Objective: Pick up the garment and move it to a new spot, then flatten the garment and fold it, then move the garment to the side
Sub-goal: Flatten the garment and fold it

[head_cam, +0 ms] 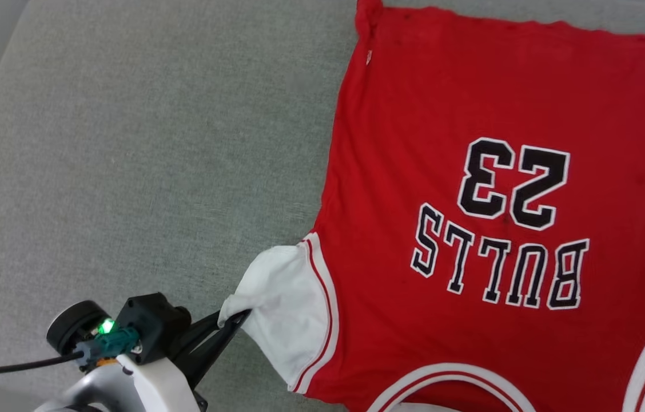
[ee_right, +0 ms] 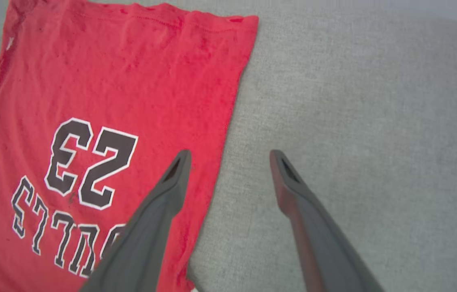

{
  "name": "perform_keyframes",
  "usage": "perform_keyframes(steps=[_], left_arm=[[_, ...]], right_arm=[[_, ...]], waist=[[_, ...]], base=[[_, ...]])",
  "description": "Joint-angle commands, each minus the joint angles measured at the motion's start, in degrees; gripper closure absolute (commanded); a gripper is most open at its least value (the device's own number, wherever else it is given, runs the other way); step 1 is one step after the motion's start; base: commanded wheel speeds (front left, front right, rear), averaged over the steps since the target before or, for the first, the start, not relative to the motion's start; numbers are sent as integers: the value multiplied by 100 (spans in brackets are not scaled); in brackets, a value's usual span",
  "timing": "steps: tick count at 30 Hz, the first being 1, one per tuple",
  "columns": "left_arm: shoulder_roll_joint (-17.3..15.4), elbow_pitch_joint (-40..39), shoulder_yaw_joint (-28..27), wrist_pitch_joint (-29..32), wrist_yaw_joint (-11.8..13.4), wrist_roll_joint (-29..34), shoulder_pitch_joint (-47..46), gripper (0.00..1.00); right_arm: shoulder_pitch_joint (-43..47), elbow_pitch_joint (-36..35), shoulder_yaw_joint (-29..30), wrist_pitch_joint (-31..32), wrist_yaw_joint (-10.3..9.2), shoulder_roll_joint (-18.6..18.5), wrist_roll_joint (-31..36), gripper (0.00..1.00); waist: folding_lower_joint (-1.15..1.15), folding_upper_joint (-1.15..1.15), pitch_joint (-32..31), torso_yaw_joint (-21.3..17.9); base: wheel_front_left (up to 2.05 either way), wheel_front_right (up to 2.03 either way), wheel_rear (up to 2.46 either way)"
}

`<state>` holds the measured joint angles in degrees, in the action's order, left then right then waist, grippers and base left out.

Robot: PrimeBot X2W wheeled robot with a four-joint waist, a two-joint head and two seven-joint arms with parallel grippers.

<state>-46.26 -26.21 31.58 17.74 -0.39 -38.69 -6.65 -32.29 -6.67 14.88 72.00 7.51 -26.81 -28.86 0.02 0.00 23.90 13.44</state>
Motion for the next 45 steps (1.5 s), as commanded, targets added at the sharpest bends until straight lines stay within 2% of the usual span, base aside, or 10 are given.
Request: perform_keyframes(steps=[1,11,16,21,22,23,24,29,34,45], left_arm=[[30,-41,23,14,-26,36,-101,100],[252,-405,267,125,-249,382,-689,100],[383,-367,368,71,-277,413,-781,100],[490,-261,406,-28,-284,390,-797,100],[502,-239,401,-43,-285,381,-805,100],[508,-218,397,-70,-294,376,-813,100],[513,-195,397,-86,-300,376,-820,100],[545,-81,408,-134,-321,347,-852,100],[587,49,375,-229,-275,271,-782,100],[366,284,129,-180,9,112,-529,100]], right_arm=[[-242,87,-2,71,-4,-29,71,0],[-2437,1306,158,1024,-4,-171,1657,0],[-2670,1506,192,1187,-4,-200,2029,0],[-2537,1707,352,1440,-4,17,2176,0],[-2462,1745,365,1498,-4,32,2178,5],[-2368,1781,370,1566,-4,37,2179,69],[-2276,1790,360,1617,-4,27,2163,100],[-2011,1681,437,1726,-4,-90,2062,100],[-1874,1566,408,1666,-4,-28,1976,100],[-736,1476,166,1272,-4,80,1501,100]], waist=[[-2,0,535,399],[-2,0,1402,1056],[-2,0,1530,1225],[-2,0,1597,1328],[-2,0,1611,1341],[-2,0,1620,1352],[-2,0,1628,1360],[-2,0,1576,1373],[-2,0,1379,1216],[-2,0,367,475]], base=[[0,0,0],[0,0,0],[0,0,0],[0,0,0],[0,0,0],[0,0,0],[0,0,0],[0,0,0],[0,0,0],[0,0,0]])
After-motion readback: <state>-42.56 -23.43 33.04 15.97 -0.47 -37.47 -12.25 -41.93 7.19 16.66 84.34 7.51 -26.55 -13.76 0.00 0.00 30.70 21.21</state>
